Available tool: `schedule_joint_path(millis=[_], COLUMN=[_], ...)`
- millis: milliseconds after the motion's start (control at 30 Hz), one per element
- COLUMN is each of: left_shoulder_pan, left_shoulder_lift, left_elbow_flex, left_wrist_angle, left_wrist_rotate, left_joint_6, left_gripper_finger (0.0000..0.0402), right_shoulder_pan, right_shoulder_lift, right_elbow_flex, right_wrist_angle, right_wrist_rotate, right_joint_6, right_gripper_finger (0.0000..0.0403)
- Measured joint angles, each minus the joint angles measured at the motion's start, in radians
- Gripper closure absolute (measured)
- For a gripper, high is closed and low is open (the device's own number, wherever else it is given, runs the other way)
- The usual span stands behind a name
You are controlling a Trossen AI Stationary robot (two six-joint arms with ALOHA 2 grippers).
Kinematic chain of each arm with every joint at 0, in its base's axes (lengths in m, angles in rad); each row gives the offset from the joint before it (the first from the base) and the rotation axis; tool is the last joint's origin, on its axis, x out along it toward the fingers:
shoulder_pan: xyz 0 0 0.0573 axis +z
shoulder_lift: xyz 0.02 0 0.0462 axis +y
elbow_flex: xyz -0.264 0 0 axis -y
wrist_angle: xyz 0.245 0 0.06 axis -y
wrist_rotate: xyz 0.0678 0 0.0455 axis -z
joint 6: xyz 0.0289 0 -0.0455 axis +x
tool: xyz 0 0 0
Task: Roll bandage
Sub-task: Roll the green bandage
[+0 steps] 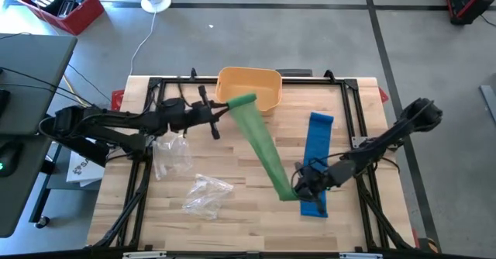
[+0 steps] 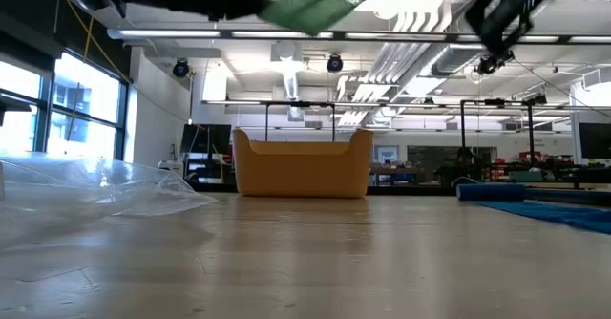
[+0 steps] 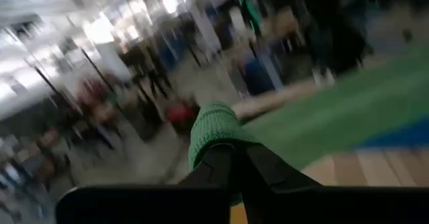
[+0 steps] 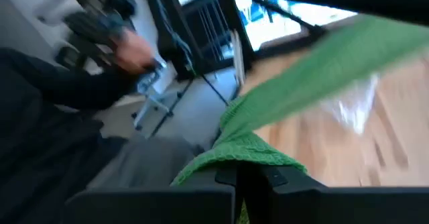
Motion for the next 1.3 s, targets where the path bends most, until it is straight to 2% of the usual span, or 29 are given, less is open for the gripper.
schedule_joint_path(millis=[100,200,400,567,733,833,967,1167,1300], left_shoulder_pan=[0.004,-0.011,-0.102,-0.202,-0.288,-0.351,-0.422,-0.496,-0.521], left_shoulder_lift=[0.0,0.0,0.0,0.0,0.0,0.0,0.0,0.001,0.002], left_elbow_flex=[0.0,0.0,0.0,0.001,0.001,0.001,0.0,-0.001,-0.002], left_wrist_angle=[-0.144,-0.283,-0.455,-0.472,-0.451,-0.381,-0.178,0.192,0.346], left_wrist_rotate=[0.029,0.103,0.177,0.24,0.426,0.494,0.56,0.63,0.642], left_joint_6=[-0.056,-0.121,-0.231,-0.311,-0.458,-0.532,-0.538,-0.437,-0.363], left_gripper_finger=[0.0397,0.0397,0.0397,0.0397,0.0397,0.0397,0.0397,0.0397,0.0397], right_shoulder_pan=[0.032,0.052,0.044,-0.036,-0.218,-0.359,-0.545,-0.748,-0.839], right_shoulder_lift=[-0.084,-0.155,-0.212,-0.223,-0.227,-0.226,-0.222,-0.212,-0.2], right_elbow_flex=[0.11,0.26,0.575,0.772,0.859,0.846,0.752,0.506,0.331], right_wrist_angle=[-0.211,-0.492,-1.008,-1.321,-1.542,-1.593,-1.542,-1.244,-1.009], right_wrist_rotate=[0.102,0.25,0.506,0.605,0.61,0.593,0.465,0.177,0.006], right_joint_6=[-0.058,-0.088,-0.083,-0.064,-0.069,-0.084,-0.155,-0.271,-0.297], right_gripper_finger=[0.0403,0.0403,0.0403,0.0403,0.0403,0.0403,0.0403,0.0403,0.0403])
